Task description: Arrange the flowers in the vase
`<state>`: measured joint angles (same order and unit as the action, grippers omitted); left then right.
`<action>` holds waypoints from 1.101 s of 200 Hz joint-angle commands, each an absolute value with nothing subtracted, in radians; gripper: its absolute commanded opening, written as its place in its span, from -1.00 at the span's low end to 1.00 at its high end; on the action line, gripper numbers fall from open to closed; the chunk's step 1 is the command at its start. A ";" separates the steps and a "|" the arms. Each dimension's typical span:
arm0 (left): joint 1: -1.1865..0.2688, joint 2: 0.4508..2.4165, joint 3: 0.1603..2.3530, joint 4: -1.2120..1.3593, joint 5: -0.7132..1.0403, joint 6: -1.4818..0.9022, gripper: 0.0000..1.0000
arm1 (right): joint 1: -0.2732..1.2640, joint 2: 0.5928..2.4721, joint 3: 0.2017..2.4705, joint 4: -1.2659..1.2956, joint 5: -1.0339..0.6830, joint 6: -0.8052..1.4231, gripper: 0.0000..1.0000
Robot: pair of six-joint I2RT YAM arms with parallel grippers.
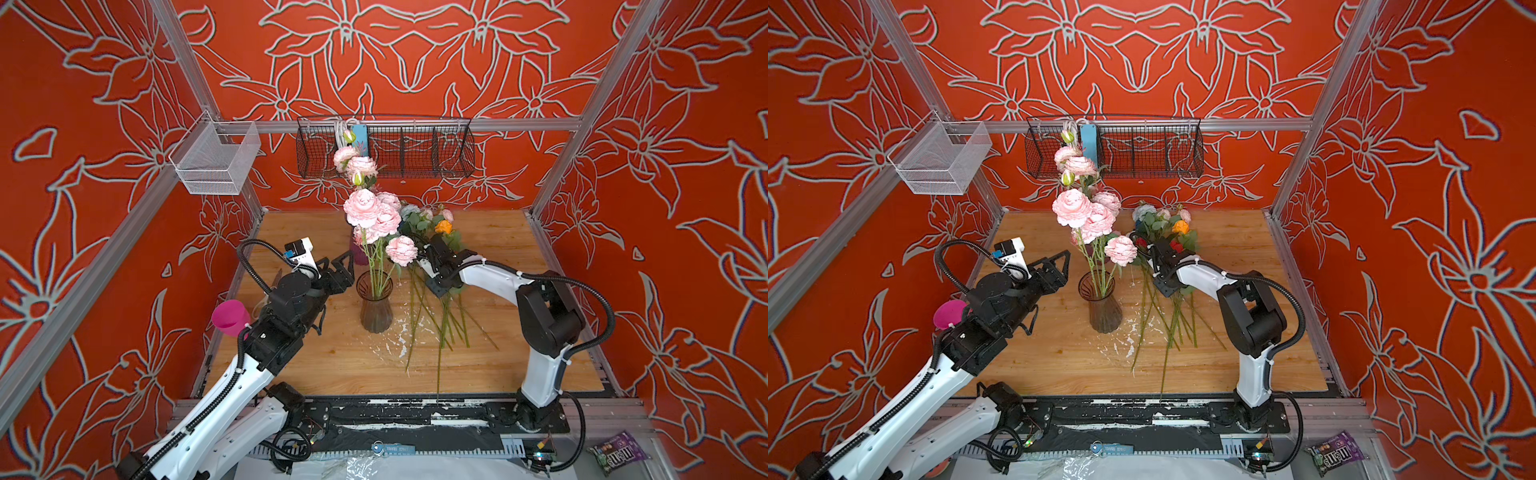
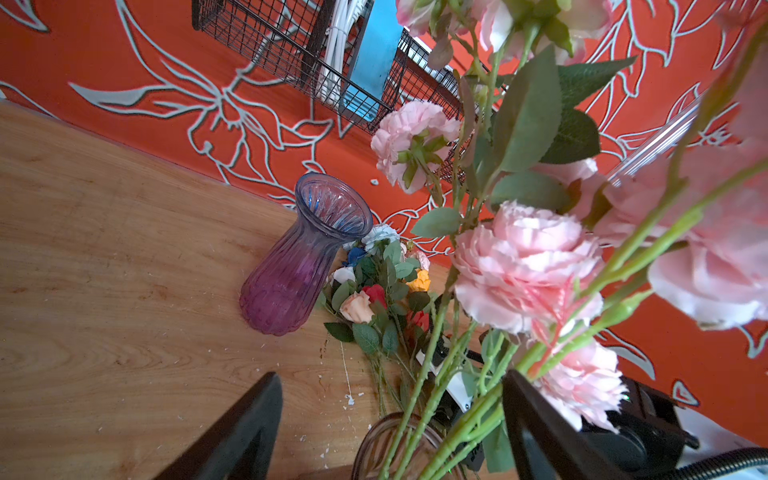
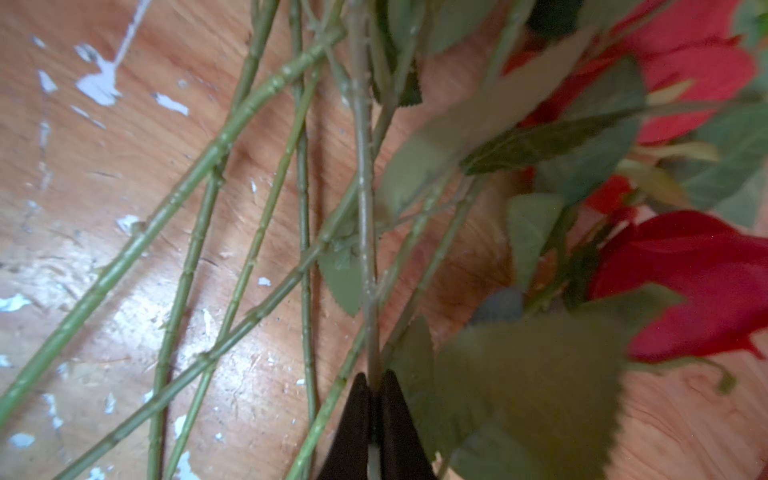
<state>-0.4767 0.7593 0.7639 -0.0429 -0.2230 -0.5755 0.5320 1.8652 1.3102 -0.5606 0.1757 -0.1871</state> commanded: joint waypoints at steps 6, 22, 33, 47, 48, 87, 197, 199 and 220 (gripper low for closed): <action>-0.469 0.753 0.784 -0.018 -0.225 -0.569 0.66 | 0.540 1.818 1.315 -0.567 0.212 -0.173 -0.82; -0.469 0.752 0.784 -0.018 -0.225 -0.569 0.66 | 0.540 1.803 1.309 -0.559 0.212 -0.164 -0.83; -0.469 0.752 0.784 -0.018 -0.225 -0.569 0.66 | 0.540 1.789 1.296 -0.544 0.213 -0.154 -0.83; -0.469 0.752 0.785 -0.018 -0.225 -0.568 0.66 | 0.540 1.764 1.282 -0.526 0.210 -0.138 -0.83; -0.469 0.752 0.784 -0.018 -0.225 -0.569 0.66 | 0.541 1.762 1.281 -0.524 0.210 -0.135 -0.83; -0.469 0.752 0.784 -0.017 -0.219 -0.570 0.67 | 0.539 1.642 1.218 -0.437 0.200 -0.082 -0.82; -0.469 0.744 0.784 -0.014 -0.213 -0.573 0.67 | 0.527 1.520 1.195 -0.362 0.287 0.015 -0.68; -0.469 0.744 0.784 -0.015 -0.213 -0.574 0.67 | 0.526 1.523 1.197 -0.366 0.287 0.016 -0.67; -0.469 0.741 0.785 -0.015 -0.206 -0.574 0.67 | 0.527 1.561 1.225 -0.408 0.316 0.071 -0.51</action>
